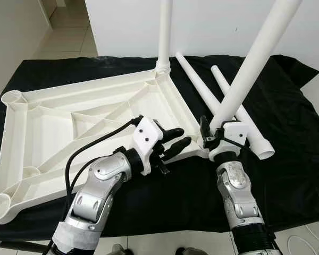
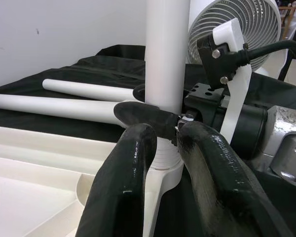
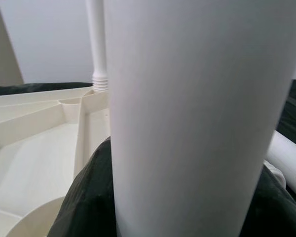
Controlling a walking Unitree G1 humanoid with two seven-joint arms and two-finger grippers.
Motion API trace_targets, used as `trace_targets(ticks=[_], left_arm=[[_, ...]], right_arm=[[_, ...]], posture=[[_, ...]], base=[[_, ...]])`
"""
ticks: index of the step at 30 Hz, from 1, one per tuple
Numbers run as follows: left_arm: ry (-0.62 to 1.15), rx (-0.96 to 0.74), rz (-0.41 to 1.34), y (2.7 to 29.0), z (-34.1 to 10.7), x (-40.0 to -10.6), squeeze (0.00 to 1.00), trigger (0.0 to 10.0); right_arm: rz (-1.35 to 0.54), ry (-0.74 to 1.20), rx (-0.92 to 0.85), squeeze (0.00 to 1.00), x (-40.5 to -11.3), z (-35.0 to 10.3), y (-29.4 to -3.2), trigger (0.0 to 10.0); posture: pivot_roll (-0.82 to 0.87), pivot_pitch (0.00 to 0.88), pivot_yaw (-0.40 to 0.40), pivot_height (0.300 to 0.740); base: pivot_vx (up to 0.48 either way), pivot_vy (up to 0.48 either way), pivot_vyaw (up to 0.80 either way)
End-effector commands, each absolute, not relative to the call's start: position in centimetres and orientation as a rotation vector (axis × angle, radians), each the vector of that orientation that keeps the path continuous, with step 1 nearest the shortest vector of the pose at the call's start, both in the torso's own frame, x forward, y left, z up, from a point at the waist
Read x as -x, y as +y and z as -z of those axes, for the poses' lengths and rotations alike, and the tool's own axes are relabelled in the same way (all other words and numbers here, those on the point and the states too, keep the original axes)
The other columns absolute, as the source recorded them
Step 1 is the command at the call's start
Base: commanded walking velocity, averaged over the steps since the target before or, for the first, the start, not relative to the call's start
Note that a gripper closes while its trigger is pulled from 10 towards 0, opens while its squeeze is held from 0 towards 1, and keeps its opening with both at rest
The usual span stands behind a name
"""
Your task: Building children table
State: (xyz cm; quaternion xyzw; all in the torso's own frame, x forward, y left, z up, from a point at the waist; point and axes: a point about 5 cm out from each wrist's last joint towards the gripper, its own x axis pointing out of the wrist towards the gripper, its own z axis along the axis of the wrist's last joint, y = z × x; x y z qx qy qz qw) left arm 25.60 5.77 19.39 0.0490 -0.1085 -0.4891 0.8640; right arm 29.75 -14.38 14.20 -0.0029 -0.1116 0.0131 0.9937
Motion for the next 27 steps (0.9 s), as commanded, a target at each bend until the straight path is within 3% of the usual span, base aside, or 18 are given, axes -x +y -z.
trace_targets(ticks=[1,13,27], left_arm=[[-0.226,-0.093,0.985,5.6,-19.4,-25.6,0.00,10.0],[-0.235,-0.092,0.992,5.3,-19.5,-25.7,0.00,10.0],[-0.238,-0.087,0.985,5.3,-19.4,-25.6,0.00,10.0]], right_arm=[[0.111,0.012,-0.007,0.00,-29.5,-10.1,-15.7,10.0],[0.261,-0.037,0.035,0.00,-30.8,-11.7,-15.6,10.0],[0.224,-0.052,0.111,0.00,-30.3,-11.3,-14.8,10.0]], posture=[[-0.10,0.087,0.050,0.740],[-0.10,0.068,0.038,0.740],[-0.10,0.071,0.033,0.740]], base=[[0.000,0.000,0.00],[0.000,0.000,0.00],[0.000,0.000,0.00]])
